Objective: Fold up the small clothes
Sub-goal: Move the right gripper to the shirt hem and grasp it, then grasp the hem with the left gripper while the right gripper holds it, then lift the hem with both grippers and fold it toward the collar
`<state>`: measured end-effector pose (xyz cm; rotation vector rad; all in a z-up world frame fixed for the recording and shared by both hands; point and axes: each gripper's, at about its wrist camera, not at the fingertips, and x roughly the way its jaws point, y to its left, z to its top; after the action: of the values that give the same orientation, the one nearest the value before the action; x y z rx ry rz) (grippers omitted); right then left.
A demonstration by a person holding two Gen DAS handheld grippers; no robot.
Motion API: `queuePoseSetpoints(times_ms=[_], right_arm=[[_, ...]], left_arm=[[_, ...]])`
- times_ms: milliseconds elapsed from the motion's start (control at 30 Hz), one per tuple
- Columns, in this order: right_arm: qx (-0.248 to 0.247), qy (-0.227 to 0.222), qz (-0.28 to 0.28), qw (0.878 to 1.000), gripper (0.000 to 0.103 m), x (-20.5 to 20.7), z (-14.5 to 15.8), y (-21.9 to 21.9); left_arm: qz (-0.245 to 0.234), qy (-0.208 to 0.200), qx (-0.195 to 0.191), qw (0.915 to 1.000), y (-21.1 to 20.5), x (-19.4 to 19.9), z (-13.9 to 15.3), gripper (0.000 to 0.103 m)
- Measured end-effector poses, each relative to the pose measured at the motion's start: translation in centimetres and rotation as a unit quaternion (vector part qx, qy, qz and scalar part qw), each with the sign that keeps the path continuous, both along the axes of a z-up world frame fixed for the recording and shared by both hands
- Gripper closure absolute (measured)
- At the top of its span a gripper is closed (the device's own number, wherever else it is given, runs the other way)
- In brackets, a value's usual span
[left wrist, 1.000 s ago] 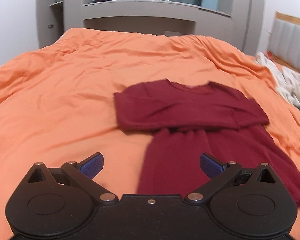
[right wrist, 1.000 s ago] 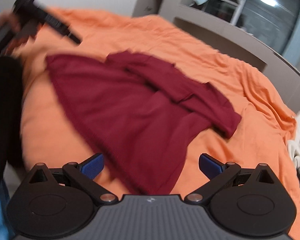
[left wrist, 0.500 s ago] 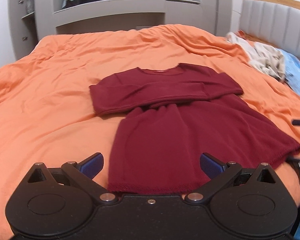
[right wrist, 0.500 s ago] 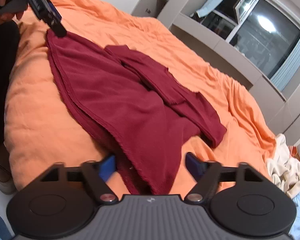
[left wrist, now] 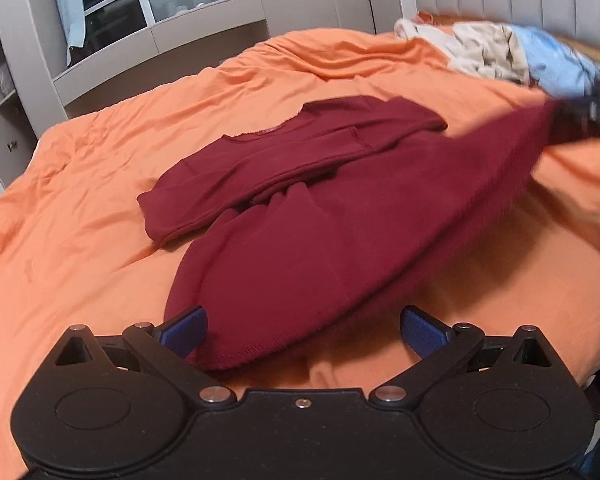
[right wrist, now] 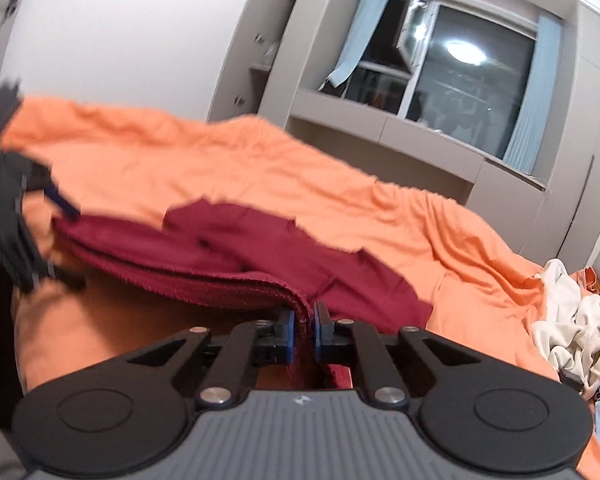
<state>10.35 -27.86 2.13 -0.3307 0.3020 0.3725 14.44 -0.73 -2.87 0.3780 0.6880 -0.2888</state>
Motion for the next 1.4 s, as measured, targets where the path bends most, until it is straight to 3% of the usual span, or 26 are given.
queuePoseSetpoints(times_ms=[167,300,400,600,667,767,833,900,967,1067,1133,1267,1400], right_arm=[[0.003,-0.014,-0.001,1.0,0.093,0.5,1.2,-0.2],[-0.01,-0.014,-0.003,1.0,0.093,0.2,0.8,-0.2],[-0.017,-0.008,-0.007,1.0,0.093,-0.2,0.1,-0.1],[-0.037,0.008,-0.021,0.999,0.093,-0.7,-1.7,-0.1],[-0.044,0.022,-0.021,0.999,0.093,-0.6,-2.5,-0.1],[-0.057,0.053,-0.018,0.997,0.092,-0.4,-3.9,0.0],[-0.067,0.073,-0.015,0.995,0.091,-0.4,-4.9,0.1],[-0.076,0.085,-0.01,0.993,0.091,-0.6,-5.7,0.4],[-0.091,0.094,-0.014,0.991,0.091,-0.7,-6.2,0.8],[-0.105,0.078,-0.019,0.991,0.092,-1.4,-6.2,1.1],[-0.123,0.044,-0.023,0.991,0.095,-2.3,-5.7,1.4],[-0.149,-0.029,-0.042,0.988,0.095,-4.0,-3.9,1.3],[-0.148,-0.074,-0.06,0.984,0.095,-6.0,-1.4,0.5]], left_arm=[[0.014,-0.017,0.027,0.9994,-1.1,0.8,-0.2,0.003],[0.043,-0.044,0.066,0.9959,-1.1,1.2,0.0,0.013],[0.058,-0.064,0.073,0.9936,-0.7,1.2,0.6,0.015],[0.031,-0.087,0.078,0.9927,0.0,0.9,1.6,0.026],[0.014,-0.09,0.089,0.9919,-0.1,0.7,1.6,0.033],[-0.008,-0.093,0.109,0.9896,-0.2,0.5,1.6,0.053],[-0.014,-0.093,0.12,0.9883,0.1,0.6,1.7,0.074],[-0.014,-0.088,0.117,0.9891,0.5,0.8,1.8,0.088],[-0.014,-0.086,0.099,0.9913,1.0,0.8,2.1,0.092],[-0.013,-0.095,0.082,0.992,1.5,0.5,2.4,0.096],[-0.015,-0.111,0.08,0.9905,1.6,-0.1,2.7,0.097],[-0.022,-0.159,0.1,0.982,1.0,-2.2,3.8,0.098],[-0.029,-0.193,0.094,0.9762,0.5,-5.0,6.1,0.098]])
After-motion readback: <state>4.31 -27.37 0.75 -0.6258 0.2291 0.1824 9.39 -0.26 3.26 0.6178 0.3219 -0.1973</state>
